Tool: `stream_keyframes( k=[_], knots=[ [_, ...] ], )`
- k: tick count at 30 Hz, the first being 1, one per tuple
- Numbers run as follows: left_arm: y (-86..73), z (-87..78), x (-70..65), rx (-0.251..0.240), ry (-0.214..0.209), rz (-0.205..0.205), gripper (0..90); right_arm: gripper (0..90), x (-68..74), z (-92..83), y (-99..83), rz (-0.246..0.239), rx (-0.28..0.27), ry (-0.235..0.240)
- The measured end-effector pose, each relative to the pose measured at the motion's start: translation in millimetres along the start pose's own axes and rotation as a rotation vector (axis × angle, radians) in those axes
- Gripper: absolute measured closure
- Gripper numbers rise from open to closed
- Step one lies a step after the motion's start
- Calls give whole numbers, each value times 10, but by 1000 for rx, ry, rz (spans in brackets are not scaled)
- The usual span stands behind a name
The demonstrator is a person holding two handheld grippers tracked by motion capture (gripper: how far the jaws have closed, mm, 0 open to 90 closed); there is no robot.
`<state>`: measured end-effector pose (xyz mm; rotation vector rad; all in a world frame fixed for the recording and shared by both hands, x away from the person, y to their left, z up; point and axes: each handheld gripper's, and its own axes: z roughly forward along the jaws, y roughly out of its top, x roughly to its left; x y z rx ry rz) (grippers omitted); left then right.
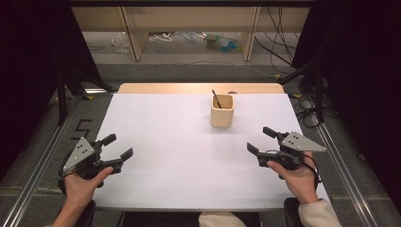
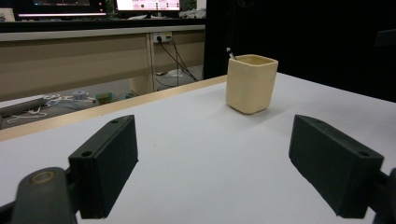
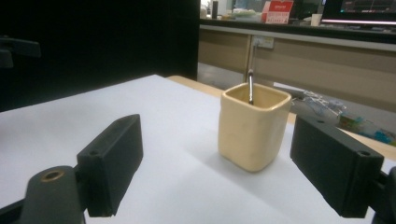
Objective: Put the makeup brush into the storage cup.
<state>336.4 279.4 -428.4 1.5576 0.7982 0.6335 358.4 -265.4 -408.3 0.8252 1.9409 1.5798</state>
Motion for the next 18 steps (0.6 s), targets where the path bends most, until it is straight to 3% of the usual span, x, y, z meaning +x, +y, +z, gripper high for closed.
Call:
stream_keyframes(
  k=[6,7,11,18],
  knots=[
    [1,2,-2,-6,-1,-3,152,181,30,15,0,-33,-12,9],
    [1,4,-1,-5,-2,-3,152,182,36,31,-11,-9,-15,27],
    [2,12,-3,-5,-10,1,152,180,28,29,-19,-25,13,18],
    [1,16,-4,1,-11,-1,152,179,29,45,-26,-32,9,18]
  ],
)
